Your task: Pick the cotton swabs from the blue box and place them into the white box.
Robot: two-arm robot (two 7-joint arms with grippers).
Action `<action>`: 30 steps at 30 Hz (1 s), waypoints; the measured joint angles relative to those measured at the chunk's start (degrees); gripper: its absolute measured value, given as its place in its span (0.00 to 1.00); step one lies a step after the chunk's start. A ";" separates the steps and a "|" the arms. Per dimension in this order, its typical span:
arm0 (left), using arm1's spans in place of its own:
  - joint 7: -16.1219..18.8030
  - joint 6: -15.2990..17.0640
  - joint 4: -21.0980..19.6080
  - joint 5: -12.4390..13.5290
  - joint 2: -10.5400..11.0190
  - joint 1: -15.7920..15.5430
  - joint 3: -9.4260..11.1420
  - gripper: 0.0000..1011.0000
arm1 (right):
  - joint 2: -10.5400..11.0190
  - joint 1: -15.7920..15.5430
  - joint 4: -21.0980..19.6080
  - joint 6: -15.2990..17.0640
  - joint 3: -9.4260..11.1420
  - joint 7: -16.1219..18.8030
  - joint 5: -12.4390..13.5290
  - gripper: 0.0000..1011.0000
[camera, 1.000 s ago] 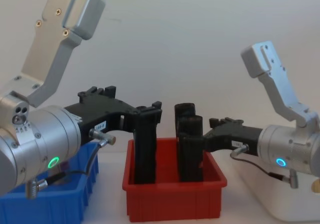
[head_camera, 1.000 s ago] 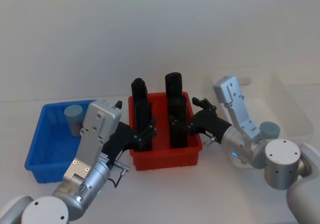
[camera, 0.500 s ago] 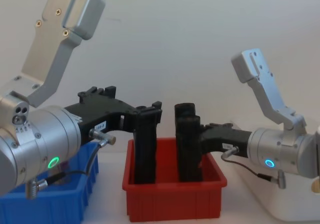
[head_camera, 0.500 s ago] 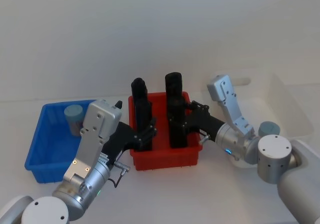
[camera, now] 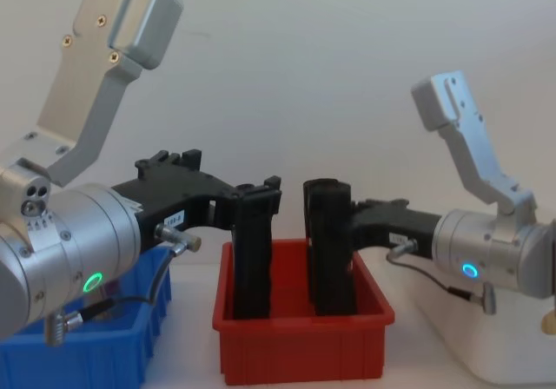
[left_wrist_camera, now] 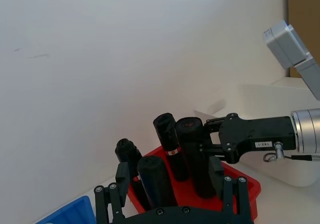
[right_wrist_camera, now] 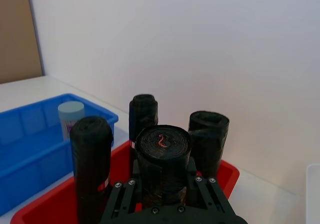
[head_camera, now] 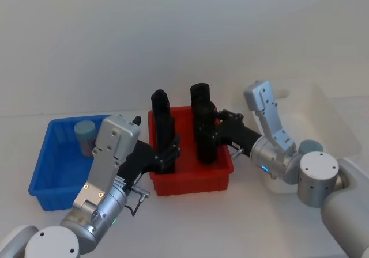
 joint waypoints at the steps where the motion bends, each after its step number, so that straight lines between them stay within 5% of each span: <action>1: 0.00 0.00 0.00 0.00 0.00 0.00 0.00 0.99 | 0.23 -0.70 -1.78 0.24 0.13 -0.21 0.24 0.46; 12: 0.00 0.00 0.00 0.00 0.00 0.00 0.00 0.99 | 2.37 -6.46 -16.22 3.45 0.91 -3.31 2.00 0.46; 17: 0.00 0.00 0.00 0.00 0.00 0.00 0.00 0.99 | 3.82 -10.03 -25.10 5.88 1.53 -6.75 2.61 0.46; 30: 0.00 0.00 0.00 0.00 0.00 0.00 0.00 0.99 | 6.63 -15.87 -38.43 11.28 3.21 -15.87 2.32 0.46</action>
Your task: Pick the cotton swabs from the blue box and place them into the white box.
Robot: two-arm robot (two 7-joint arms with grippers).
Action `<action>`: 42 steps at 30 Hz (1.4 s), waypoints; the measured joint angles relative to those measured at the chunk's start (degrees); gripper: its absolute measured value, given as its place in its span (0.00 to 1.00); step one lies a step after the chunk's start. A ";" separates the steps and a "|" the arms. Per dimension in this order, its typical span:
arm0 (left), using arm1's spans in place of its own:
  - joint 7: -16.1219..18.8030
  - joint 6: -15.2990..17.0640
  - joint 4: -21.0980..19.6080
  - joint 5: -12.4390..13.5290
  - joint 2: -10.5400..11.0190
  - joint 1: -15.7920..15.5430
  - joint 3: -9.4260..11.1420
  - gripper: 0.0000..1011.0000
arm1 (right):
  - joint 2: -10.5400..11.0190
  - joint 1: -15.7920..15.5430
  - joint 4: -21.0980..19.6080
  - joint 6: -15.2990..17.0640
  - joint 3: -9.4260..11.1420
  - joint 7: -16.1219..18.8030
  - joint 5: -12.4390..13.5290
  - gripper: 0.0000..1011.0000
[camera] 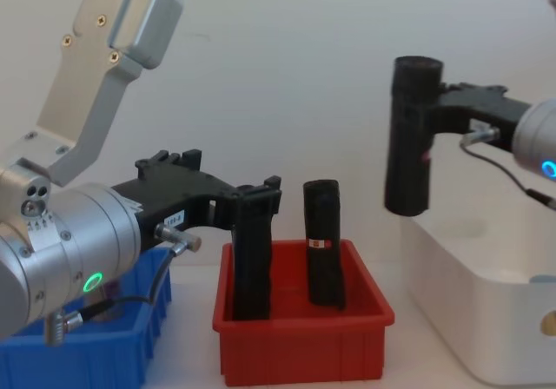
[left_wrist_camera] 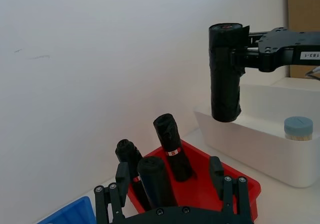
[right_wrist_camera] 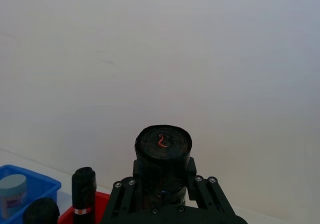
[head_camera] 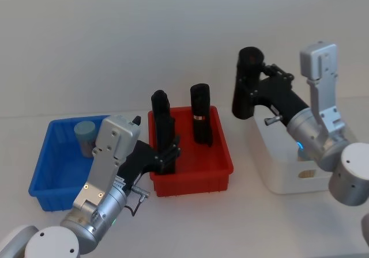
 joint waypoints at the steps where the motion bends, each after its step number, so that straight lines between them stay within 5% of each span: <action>1: 0.00 0.00 0.00 0.00 0.00 0.00 0.00 0.99 | 0.16 -0.27 -0.54 0.36 0.12 -0.52 -0.08 0.46; 10: 0.00 0.00 0.00 0.00 0.00 0.00 0.00 0.99 | 1.99 -3.32 -5.72 4.65 1.42 -5.16 -0.35 0.46; 24: 0.00 0.00 0.00 0.00 0.00 0.00 0.00 0.99 | 3.46 -5.90 -8.05 8.39 2.31 -6.70 -0.26 0.48; 42: 0.00 0.00 0.00 0.00 0.00 0.00 0.00 0.99 | 4.11 -7.00 -8.58 8.45 2.89 -5.88 0.85 0.99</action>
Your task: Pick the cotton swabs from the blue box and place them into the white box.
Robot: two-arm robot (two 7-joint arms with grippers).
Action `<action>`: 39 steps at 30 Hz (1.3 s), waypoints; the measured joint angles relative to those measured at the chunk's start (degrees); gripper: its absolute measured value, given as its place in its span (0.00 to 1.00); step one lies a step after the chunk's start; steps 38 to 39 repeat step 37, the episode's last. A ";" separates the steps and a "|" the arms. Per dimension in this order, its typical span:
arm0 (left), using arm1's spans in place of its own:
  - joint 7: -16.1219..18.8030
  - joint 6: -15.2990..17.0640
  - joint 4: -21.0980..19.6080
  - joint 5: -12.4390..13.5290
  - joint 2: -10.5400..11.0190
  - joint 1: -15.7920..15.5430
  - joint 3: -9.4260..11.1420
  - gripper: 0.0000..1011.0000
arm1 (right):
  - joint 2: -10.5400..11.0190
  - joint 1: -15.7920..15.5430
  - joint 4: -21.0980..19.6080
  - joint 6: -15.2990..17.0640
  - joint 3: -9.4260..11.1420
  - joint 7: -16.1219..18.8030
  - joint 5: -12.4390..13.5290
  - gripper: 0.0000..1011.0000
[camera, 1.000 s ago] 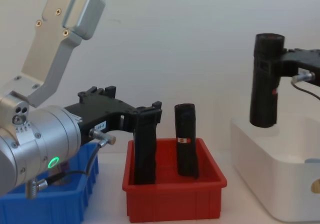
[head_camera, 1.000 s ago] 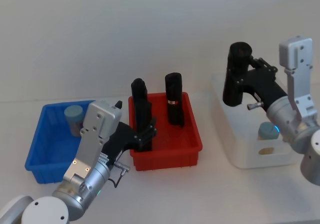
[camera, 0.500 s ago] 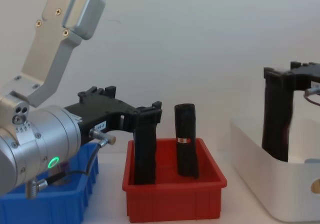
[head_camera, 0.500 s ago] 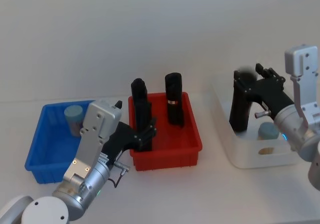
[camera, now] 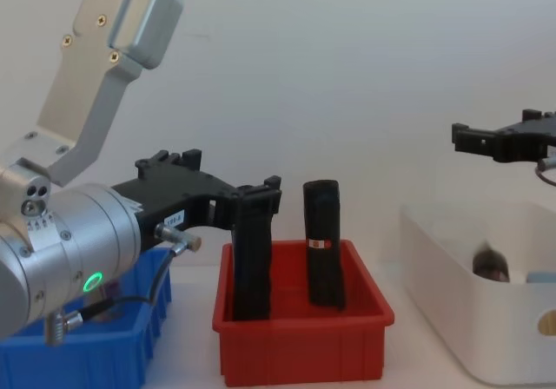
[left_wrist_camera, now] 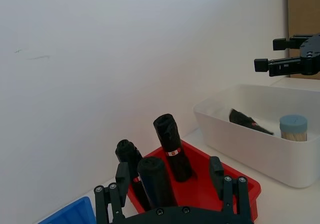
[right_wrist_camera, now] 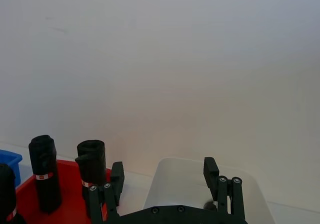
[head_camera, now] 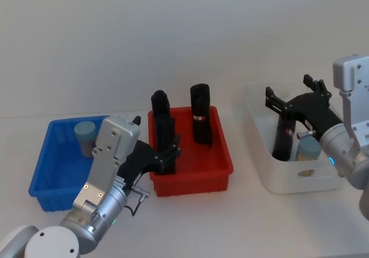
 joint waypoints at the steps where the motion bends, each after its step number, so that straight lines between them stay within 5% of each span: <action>1: 0.00 0.00 0.00 0.00 0.00 0.00 0.00 0.99 | 0.04 -0.06 -0.07 -0.12 0.04 0.08 0.12 0.99; 39: 0.00 0.00 0.00 0.00 0.00 0.00 0.00 0.99 | 0.58 -0.96 -1.10 -1.36 0.55 1.05 1.46 0.99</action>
